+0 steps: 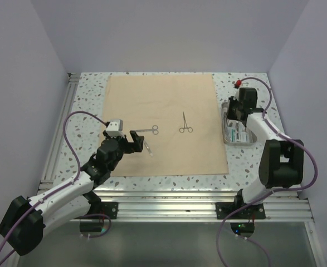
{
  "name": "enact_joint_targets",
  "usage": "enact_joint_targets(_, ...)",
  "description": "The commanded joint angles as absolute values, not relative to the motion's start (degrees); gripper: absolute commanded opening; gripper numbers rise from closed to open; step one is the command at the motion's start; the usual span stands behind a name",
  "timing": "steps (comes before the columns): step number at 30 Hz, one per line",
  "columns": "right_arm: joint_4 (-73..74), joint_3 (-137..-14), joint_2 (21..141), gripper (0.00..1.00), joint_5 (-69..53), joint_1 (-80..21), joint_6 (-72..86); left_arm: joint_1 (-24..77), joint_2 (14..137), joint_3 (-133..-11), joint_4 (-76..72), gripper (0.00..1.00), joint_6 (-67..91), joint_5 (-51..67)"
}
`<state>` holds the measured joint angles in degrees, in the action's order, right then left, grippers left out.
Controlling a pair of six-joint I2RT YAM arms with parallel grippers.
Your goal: Prepare the surgical pack
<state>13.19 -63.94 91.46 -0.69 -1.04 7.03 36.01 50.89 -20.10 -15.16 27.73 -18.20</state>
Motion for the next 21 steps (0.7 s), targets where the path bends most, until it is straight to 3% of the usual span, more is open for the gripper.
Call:
enact_joint_targets(1, 11.4, -61.6, 90.5, 0.04, 1.8, 1.4, 11.8, 35.7, 50.2, -20.7, -16.4, 1.00, 28.4, -17.6)
enact_joint_targets(13, 16.6, -63.2, 98.6, 0.07, 7.4, 2.7, 10.9, 35.7, 50.1, -20.7, -16.5, 1.00, 28.3, -17.1)
enact_joint_targets(15, 17.6, -64.0, 99.6, 0.24, 8.3, 2.6, 11.2, 35.7, 50.4, -20.7, -16.8, 1.00, 28.3, -17.0)
enact_joint_targets(21, 17.4, -65.5, 94.3, 0.58, 8.3, 1.0, 10.5, 35.8, 50.7, -20.7, -16.7, 1.00, 28.2, -17.4)
